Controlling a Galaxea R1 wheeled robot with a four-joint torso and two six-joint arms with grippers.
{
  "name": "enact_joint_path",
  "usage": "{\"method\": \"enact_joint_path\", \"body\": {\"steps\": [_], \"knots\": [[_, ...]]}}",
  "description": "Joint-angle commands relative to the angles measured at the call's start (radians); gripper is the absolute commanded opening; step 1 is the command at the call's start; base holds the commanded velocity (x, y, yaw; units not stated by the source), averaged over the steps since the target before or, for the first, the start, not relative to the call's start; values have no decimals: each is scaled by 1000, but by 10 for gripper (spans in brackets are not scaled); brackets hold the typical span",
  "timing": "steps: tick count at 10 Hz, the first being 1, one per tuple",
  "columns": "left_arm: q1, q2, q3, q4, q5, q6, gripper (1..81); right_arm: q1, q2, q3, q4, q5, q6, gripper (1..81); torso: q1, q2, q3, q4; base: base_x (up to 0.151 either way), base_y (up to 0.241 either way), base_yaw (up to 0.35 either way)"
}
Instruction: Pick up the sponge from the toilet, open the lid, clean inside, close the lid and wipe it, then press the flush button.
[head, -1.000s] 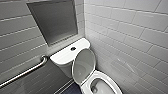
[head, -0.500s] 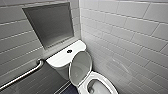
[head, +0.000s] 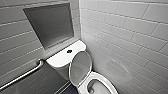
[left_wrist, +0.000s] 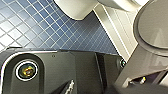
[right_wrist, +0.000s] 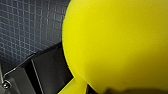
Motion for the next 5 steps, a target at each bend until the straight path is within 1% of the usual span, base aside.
{"method": "enact_joint_path", "body": {"steps": [1,3,4,5], "knots": [[-110,-92,98,-4,82,-68,811,-140,57,-154,-54,227,-38,10,0,0,0,0,0,0,0],[-182,-114,121,-4,86,-140,811,-217,98,-244,-109,335,-38,10,0,0,0,0,0,0,0],[-231,-120,124,-4,86,-192,811,-248,124,-296,-112,369,-41,10,0,0,0,0,0,0,0],[-288,-135,142,-4,86,-261,811,-269,164,-380,-114,410,-40,10,0,0,0,0,0,0,0]]}}
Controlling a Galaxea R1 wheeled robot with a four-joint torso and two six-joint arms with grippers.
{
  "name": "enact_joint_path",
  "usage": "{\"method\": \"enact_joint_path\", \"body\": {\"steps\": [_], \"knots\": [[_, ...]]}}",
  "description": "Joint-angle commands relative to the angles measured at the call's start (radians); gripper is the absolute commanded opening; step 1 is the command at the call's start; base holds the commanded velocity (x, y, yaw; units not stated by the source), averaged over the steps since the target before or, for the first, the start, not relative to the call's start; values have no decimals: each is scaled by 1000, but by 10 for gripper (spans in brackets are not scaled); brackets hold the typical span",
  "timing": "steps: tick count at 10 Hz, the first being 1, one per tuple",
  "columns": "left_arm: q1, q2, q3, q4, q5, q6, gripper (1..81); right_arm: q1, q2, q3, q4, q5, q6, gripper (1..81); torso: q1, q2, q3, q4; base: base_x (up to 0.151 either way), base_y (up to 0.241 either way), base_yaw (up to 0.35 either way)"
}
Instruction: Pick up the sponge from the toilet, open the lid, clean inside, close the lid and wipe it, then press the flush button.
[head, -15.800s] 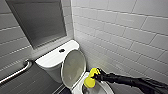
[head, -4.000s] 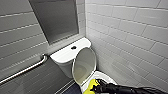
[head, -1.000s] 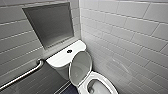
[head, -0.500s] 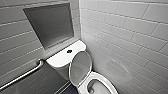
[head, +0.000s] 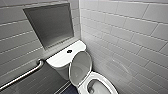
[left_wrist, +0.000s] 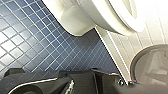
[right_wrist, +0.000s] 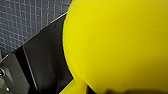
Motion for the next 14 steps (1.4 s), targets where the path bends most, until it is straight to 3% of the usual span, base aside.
{"method": "enact_joint_path", "body": {"steps": [1,3,5,8,11,14], "knots": [[-185,-89,76,0,40,-188,811,-90,100,-214,-70,183,-11,10,0,0,0,0,0,0,0],[-271,-115,85,3,37,-352,811,-139,157,-365,-73,330,-9,10,0,0,0,0,0,0,0],[-334,-116,77,2,37,-472,811,-159,215,-496,-72,413,-8,10,0,0,0,0,0,0,0],[-448,-109,51,2,39,-603,811,-167,281,-595,-72,424,-8,10,0,0,0,0,0,0,0],[-538,-63,15,0,40,-691,811,-159,292,-583,-73,426,-9,10,0,0,0,0,0,0,0],[-571,-15,-74,2,-1,-892,811,-153,301,-581,-78,426,-9,10,0,0,0,0,0,0,0]]}}
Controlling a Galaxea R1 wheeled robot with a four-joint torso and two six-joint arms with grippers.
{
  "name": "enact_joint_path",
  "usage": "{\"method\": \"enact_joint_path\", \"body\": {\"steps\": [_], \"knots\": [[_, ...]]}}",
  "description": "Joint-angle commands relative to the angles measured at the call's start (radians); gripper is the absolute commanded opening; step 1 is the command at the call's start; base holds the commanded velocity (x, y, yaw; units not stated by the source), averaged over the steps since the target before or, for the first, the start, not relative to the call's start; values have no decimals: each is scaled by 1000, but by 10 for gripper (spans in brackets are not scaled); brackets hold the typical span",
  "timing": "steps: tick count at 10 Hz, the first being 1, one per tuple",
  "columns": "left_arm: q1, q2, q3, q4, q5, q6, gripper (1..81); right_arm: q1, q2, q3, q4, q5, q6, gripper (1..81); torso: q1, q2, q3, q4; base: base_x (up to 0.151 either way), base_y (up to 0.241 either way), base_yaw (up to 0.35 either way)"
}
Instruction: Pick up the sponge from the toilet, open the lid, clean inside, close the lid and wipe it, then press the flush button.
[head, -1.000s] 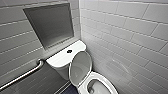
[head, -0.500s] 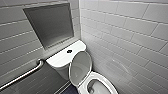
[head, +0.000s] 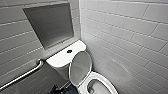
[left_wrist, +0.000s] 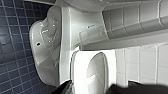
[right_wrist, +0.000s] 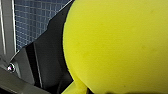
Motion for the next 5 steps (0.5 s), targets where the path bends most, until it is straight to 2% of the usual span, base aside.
{"method": "enact_joint_path", "body": {"steps": [1,5], "knots": [[-129,1,-73,4,-59,-161,811,-12,-18,1,-28,-21,-4,10,0,0,0,0,0,0,0],[-199,33,-168,1,-55,-211,811,-15,-18,-2,-26,-12,-4,10,0,0,0,0,0,0,0]]}}
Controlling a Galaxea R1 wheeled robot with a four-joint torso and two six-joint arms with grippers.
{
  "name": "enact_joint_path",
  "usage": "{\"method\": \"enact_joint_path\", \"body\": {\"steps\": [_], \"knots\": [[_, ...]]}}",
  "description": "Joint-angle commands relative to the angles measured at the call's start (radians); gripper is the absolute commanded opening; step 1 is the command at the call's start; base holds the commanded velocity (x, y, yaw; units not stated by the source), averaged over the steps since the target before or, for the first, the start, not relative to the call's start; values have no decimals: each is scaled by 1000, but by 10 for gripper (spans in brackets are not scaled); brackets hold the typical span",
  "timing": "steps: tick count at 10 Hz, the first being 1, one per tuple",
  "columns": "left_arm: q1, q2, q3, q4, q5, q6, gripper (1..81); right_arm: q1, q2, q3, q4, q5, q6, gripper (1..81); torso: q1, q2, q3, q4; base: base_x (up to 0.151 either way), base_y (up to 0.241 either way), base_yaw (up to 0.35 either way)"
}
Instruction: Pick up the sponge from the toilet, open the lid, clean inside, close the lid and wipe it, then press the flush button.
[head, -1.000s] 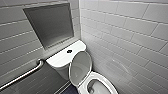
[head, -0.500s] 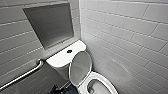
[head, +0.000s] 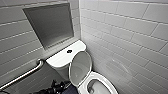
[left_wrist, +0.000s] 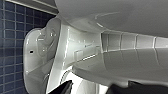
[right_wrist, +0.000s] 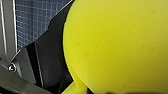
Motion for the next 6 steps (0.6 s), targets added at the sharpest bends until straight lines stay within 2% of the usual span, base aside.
{"method": "enact_joint_path", "body": {"steps": [1,4,6], "knots": [[-151,-10,-47,1,15,-32,811,-14,-20,-4,-26,-17,-4,10,0,0,0,0,0,0,0],[-164,32,-38,33,23,-33,811,-13,-22,-12,-26,-18,-4,10,0,0,0,0,0,0,0],[-162,50,34,130,101,-32,811,-10,-19,-16,-27,-19,-4,10,0,0,0,0,0,0,0]]}}
